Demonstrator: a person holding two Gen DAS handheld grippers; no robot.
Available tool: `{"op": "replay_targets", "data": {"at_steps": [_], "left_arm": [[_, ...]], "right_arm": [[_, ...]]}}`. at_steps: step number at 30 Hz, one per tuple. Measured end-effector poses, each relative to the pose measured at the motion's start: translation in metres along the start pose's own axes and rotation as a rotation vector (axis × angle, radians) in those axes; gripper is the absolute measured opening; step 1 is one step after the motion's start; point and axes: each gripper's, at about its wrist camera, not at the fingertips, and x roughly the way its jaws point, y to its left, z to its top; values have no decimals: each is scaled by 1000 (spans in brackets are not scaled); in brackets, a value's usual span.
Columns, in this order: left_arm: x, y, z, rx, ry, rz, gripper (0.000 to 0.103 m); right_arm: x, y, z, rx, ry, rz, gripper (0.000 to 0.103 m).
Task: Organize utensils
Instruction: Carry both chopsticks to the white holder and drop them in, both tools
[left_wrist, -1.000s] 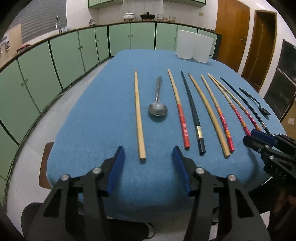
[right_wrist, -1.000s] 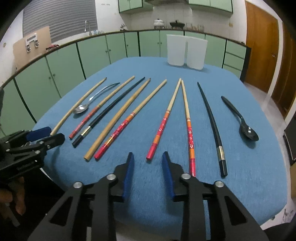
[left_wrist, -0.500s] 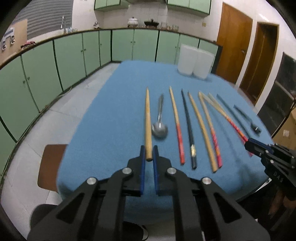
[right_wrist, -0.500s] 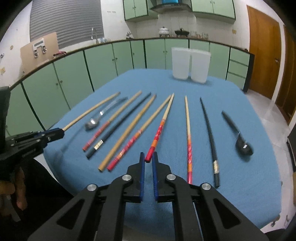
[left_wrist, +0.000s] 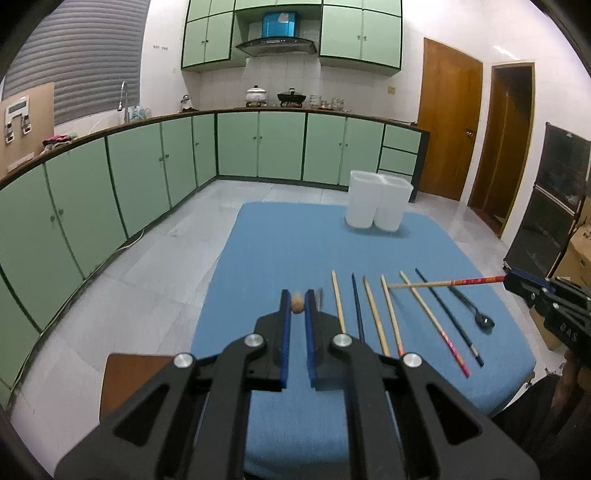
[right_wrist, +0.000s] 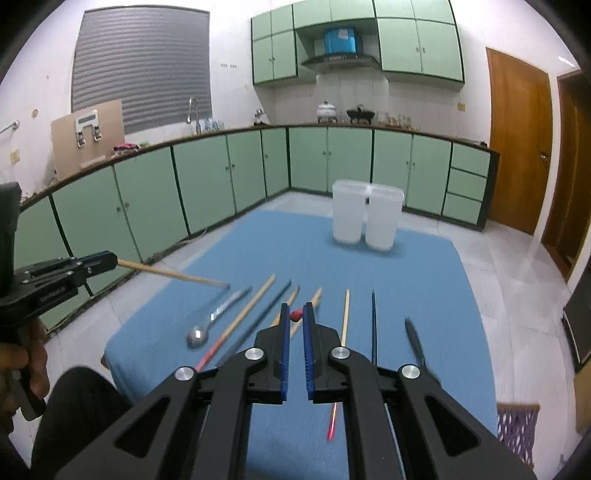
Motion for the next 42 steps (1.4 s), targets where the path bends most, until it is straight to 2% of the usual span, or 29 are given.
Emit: {"op": "replay_targets", "data": {"at_steps": [3, 11, 18, 25, 31, 34, 39, 42], "left_arm": [[7, 1, 21, 21, -19, -7, 6], [38, 13, 59, 4, -2, -67, 6], [72, 25, 95, 4, 3, -113, 6], [116, 26, 138, 2, 37, -160, 6], [133, 2, 182, 34, 20, -211, 6], [145, -16, 211, 35, 6, -247, 6], [156, -44, 272, 15, -57, -291, 6], [163, -64, 309, 19, -106, -290, 6]], "right_arm": [[14, -3, 21, -18, -6, 11, 7], [43, -14, 65, -39, -25, 37, 7], [81, -39, 110, -18, 30, 98, 7], [123, -74, 151, 46, 124, 171, 6], [128, -83, 190, 10, 120, 150, 6], [130, -95, 217, -10, 99, 112, 6], [128, -123, 277, 5, 25, 50, 6], [127, -140, 311, 2, -34, 8, 6]]}}
